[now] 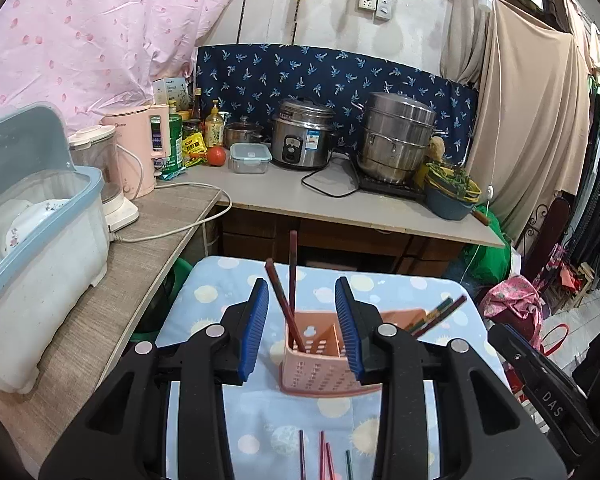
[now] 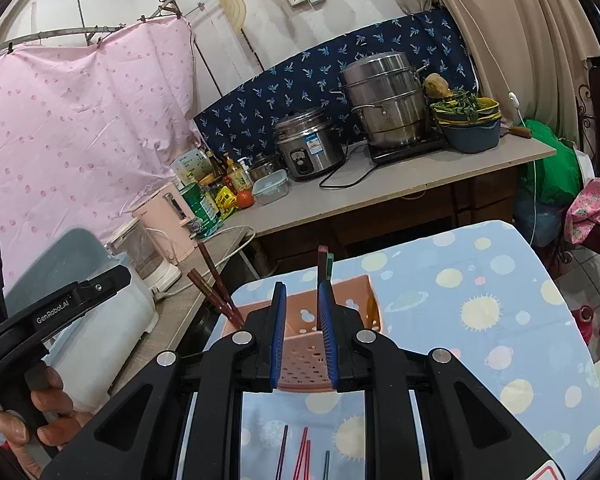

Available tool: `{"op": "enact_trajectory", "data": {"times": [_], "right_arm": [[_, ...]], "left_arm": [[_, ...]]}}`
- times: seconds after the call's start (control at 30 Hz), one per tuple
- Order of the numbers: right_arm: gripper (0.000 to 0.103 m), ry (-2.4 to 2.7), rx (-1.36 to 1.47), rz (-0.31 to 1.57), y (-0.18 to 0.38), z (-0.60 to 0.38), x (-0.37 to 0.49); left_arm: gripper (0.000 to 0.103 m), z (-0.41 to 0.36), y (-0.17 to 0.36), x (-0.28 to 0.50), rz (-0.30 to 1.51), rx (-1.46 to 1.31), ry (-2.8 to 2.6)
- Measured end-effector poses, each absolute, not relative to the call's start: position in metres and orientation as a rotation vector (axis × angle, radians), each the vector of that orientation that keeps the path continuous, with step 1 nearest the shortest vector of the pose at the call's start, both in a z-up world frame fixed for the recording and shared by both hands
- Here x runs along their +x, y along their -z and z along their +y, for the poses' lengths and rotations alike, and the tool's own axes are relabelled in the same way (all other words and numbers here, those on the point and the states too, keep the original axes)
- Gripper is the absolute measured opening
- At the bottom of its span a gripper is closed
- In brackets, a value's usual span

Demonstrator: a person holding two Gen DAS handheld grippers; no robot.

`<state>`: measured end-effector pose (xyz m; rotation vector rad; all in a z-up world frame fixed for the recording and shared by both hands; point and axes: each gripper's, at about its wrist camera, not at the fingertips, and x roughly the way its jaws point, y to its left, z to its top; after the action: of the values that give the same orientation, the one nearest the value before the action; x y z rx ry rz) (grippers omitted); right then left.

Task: Organize utensils
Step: 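Open both tools to release the chopsticks into the basket, then move both open tools back over the remaining chopsticks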

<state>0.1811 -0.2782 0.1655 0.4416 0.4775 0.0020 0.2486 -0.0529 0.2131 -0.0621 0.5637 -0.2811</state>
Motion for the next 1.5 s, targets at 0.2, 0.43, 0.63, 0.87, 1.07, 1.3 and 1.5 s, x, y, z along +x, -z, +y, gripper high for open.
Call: {"op": "enact_trajectory", "data": {"times": [0.2,0.43,0.63,0.87,1.07,1.3,1.5], "right_arm": [[0.018,-0.014,0.404,0.509,-0.154,-0.264,0.15],[0.018,-0.029,0.348,0.557,-0.135,-0.242,0.116],[0.018,-0.042,0.347,0.595,-0.119,-0.233,0.092],[0.018,-0.035,0.311,0.665,-0.09,-0.217,0.064],[0.018,-0.046,0.273,0.752,-0.056,-0.198,0.039],[0.018,-0.058,0.269,0.861,-0.015,-0.18,0.018],[0.018,-0.055,0.226,0.903,0.005,-0.169,0.011]], "left_arm": [[0.033,-0.053,-0.194,0.221,0.583,0.008,0.231],[0.033,-0.051,-0.166,0.19,0.637,0.054,0.208],[0.033,-0.046,-0.148,0.17,0.673,0.074,0.202],[0.033,-0.038,-0.124,0.152,0.726,0.081,0.196],[0.033,-0.034,-0.101,0.134,0.762,0.115,0.188],[0.04,-0.029,-0.064,0.111,0.822,0.14,0.199],[0.049,-0.024,-0.041,0.099,0.871,0.14,0.198]]}}
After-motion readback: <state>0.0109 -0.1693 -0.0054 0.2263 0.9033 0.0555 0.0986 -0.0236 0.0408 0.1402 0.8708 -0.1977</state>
